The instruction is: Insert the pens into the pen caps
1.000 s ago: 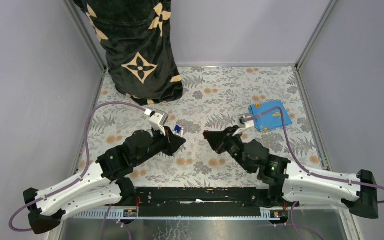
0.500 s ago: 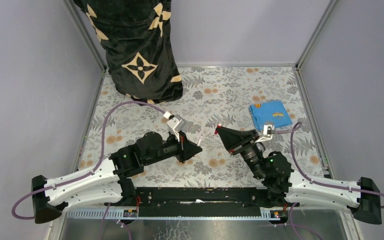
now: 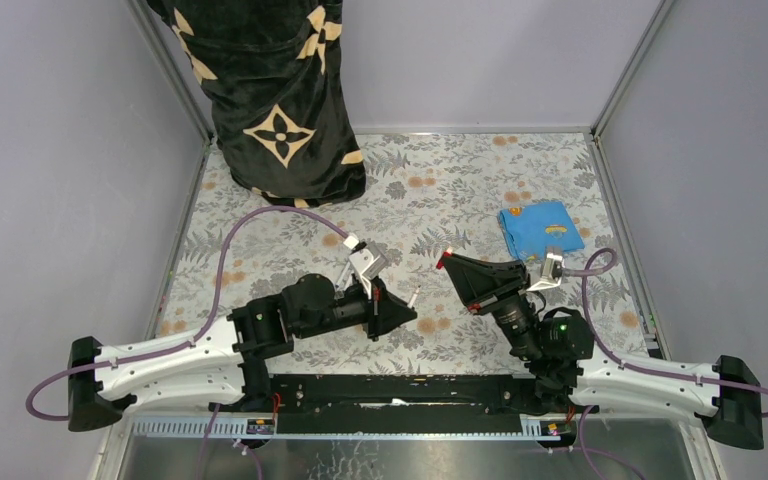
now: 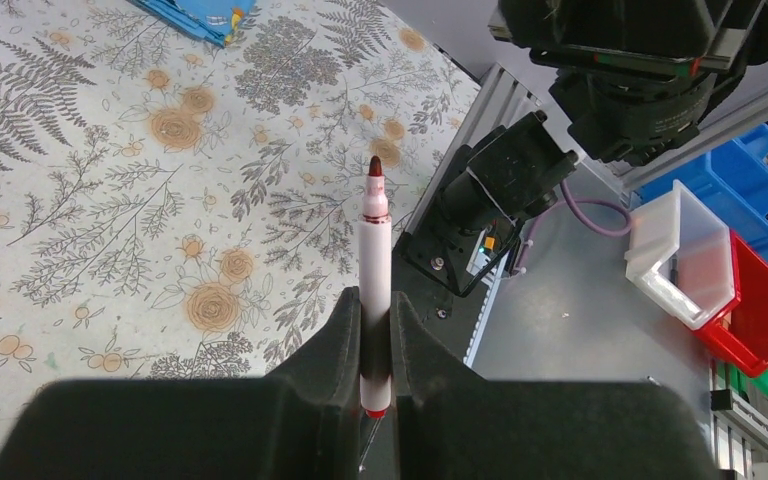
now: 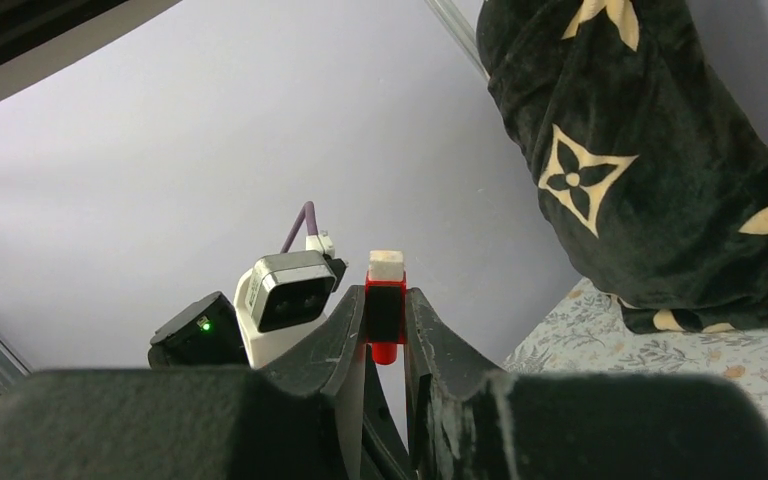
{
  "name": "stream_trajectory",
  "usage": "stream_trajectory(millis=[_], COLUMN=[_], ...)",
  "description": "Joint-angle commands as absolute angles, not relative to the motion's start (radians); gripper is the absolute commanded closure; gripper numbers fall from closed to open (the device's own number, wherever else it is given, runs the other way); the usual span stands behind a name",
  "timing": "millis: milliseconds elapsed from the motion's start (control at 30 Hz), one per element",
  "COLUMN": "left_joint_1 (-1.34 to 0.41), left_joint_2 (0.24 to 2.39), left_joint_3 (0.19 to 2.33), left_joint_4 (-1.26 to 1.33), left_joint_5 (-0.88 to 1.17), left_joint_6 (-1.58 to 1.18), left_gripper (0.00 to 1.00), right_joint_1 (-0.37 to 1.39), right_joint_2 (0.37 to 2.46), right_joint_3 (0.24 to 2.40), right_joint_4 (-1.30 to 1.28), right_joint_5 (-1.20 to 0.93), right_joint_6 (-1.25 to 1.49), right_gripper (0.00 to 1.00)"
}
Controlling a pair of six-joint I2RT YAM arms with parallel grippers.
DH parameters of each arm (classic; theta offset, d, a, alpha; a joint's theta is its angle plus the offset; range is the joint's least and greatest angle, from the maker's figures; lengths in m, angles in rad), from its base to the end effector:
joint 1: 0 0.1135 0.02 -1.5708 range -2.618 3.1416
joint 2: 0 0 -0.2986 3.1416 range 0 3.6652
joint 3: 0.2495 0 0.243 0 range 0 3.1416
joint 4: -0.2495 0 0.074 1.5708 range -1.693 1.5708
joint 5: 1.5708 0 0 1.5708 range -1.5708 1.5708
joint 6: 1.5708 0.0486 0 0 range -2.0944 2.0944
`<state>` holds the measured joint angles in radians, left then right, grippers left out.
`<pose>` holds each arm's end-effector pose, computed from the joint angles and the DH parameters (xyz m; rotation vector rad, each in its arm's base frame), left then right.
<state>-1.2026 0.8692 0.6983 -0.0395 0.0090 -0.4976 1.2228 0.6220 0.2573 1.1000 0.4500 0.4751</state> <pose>0.0678 -0.1769 0.3351 0.6818 1.8328 -1.1944 0.0560 0.0925 0.3385 0.1029 1.0029 1.3797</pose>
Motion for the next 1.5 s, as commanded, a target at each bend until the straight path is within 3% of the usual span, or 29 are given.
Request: stream_trajectory(millis=[0,1467], left_joint_1=[-1.221,-1.224], left_joint_2=[0.857,0.85], left_joint_3=[0.713,0.712], left_joint_4=[0.045,0.071], left_joint_5=[0.016,-0.005], left_joint_6=[-0.464,-0.445], left_gripper=[1.0,1.0], right_joint_1=[1.22,1.22], right_joint_2=[0.643,0.717], right_joint_3=[0.259,0.287], right_joint_4=[1.202,1.133], right_joint_5=[0.416,0.4], right_joint_6=[0.469,0.569], right_gripper=[1.0,1.0])
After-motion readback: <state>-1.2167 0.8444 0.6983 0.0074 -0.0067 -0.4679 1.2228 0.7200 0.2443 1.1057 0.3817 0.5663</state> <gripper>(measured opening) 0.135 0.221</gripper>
